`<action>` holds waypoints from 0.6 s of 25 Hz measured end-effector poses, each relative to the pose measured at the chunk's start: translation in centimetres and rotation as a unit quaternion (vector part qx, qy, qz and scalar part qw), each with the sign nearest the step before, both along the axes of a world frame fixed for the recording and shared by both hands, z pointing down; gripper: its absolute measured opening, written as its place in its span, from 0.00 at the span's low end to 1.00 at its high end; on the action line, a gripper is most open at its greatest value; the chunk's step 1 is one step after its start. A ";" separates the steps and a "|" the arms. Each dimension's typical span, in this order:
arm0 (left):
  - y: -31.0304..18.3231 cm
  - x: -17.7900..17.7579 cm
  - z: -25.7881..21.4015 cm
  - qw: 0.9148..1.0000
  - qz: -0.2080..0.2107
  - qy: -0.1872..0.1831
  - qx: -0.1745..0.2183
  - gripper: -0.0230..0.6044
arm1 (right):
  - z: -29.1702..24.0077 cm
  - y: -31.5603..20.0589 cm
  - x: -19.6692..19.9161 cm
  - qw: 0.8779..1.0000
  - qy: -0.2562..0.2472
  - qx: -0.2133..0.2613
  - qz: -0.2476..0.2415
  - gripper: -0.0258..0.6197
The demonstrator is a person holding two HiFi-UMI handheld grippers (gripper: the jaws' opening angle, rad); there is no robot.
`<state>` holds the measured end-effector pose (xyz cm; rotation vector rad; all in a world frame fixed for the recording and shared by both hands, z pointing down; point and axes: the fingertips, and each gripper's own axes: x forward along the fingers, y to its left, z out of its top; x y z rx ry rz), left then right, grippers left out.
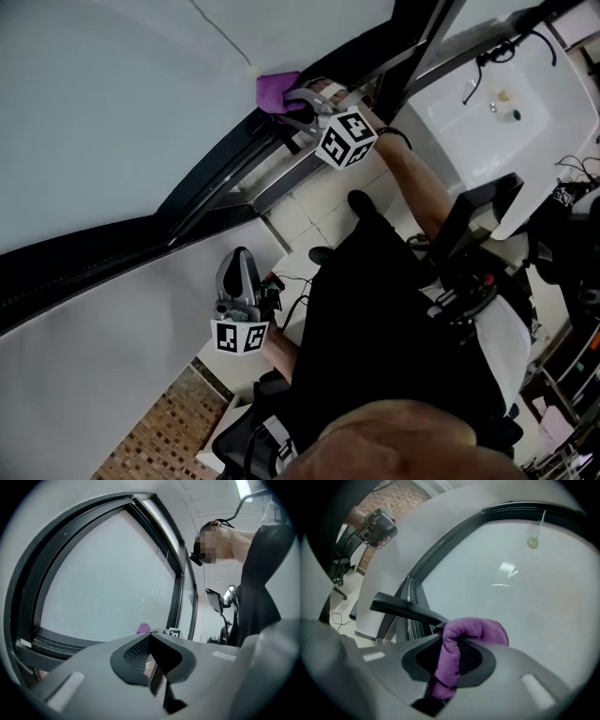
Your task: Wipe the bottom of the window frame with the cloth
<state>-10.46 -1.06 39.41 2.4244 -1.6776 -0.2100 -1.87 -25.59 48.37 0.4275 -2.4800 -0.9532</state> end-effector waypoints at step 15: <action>-1.5 1.0 1.3 0.999 0.031 0.012 -0.001 0.04 | 0.9 13.3 5.2 0.990 0.029 -0.066 -0.119 0.14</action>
